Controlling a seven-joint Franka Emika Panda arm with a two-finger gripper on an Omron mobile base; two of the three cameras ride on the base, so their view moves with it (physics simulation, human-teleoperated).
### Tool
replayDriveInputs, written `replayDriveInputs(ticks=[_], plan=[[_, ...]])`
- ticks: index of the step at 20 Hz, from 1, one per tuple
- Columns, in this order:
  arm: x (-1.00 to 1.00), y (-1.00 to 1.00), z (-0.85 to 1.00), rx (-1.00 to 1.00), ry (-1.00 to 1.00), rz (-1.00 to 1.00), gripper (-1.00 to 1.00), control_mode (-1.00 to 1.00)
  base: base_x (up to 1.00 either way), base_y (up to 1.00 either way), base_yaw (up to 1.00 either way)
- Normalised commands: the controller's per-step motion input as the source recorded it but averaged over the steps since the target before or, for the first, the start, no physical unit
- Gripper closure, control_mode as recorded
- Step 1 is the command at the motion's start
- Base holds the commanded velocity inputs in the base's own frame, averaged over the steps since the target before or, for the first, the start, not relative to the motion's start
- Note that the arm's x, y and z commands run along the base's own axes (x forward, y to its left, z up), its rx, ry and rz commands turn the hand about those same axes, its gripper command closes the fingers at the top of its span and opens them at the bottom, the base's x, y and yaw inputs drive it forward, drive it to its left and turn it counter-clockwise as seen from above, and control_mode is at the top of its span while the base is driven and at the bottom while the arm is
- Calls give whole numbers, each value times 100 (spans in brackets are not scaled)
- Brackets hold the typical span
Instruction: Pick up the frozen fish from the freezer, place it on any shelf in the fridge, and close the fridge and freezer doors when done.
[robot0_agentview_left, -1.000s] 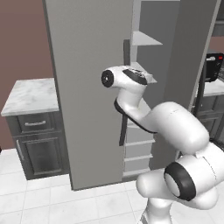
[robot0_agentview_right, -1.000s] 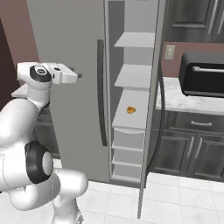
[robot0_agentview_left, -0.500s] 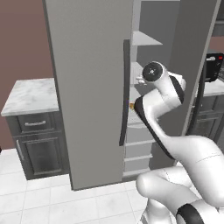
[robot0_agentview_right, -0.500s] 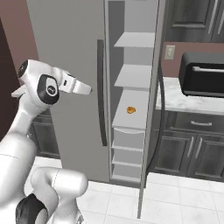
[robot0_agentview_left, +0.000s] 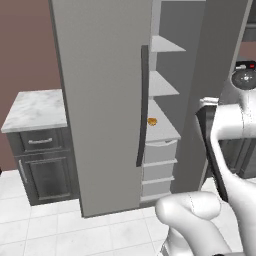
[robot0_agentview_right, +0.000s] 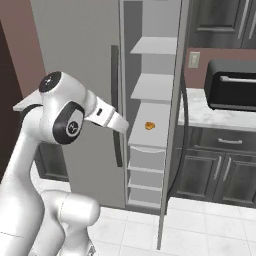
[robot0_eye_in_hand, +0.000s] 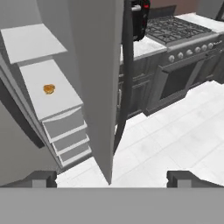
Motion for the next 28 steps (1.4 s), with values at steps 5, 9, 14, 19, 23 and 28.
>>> replayDriveInputs(ticks=[5,9,14,19,23,28], plan=[[-100,-100,0,14,7,0,-100,-100,0,0,0],[-88,-100,0,9,0,0,-100,-100,0,0,0],[-11,-100,-3,1,-4,0,-100,-100,0,0,0],[13,-99,-8,1,-5,10,-100,-100,0,0,0],[37,-79,-23,0,-1,10,-100,-100,0,0,0],[57,-49,-21,1,-3,7,-100,-100,0,0,0]])
